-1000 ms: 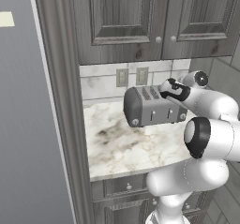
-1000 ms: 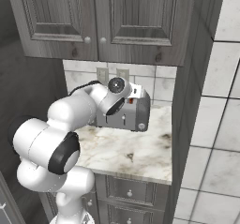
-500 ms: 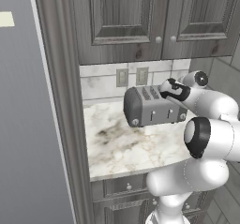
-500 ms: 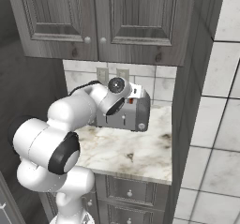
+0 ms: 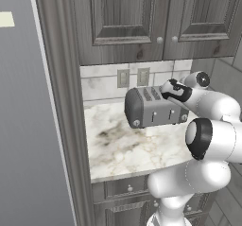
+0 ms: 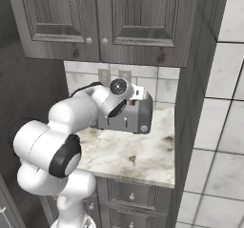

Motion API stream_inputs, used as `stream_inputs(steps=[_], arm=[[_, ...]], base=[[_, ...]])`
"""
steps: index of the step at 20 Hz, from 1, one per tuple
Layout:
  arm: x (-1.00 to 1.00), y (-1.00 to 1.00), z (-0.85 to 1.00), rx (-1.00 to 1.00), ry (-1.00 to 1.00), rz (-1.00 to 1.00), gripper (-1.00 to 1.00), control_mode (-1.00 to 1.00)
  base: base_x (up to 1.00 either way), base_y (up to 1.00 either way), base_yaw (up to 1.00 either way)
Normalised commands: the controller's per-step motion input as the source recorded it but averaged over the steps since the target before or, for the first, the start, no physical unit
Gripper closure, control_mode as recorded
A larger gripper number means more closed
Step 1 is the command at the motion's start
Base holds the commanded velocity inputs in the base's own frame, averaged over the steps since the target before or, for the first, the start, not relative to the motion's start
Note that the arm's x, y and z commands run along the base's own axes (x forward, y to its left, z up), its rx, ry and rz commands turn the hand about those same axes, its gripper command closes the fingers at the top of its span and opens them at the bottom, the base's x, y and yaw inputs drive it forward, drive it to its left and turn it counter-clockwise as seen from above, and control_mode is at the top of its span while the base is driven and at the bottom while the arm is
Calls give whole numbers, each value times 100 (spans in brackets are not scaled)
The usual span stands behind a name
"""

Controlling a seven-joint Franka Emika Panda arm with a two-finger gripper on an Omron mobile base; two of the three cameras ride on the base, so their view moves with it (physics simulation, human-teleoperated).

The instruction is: Start the toaster. Once the lever pops up, take the bread to the plate on the dining counter.

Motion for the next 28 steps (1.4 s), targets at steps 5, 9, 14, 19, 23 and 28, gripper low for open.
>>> stream_inputs(steps=[5,9,14,19,23,28], arm=[[0,0,0,0,0,0,-100,-100],[0,0,0,0,0,0,-100,-100],[0,0,0,0,0,0,-100,-100],[0,0,0,0,0,0,-100,-100],[3,-1,0,0,0,0,-100,-100],[7,-5,0,0,0,0,-100,-100]], base=[[0,0,0],[0,0,0],[0,0,0],[0,0,0],[0,0,0],[0,0,0]])
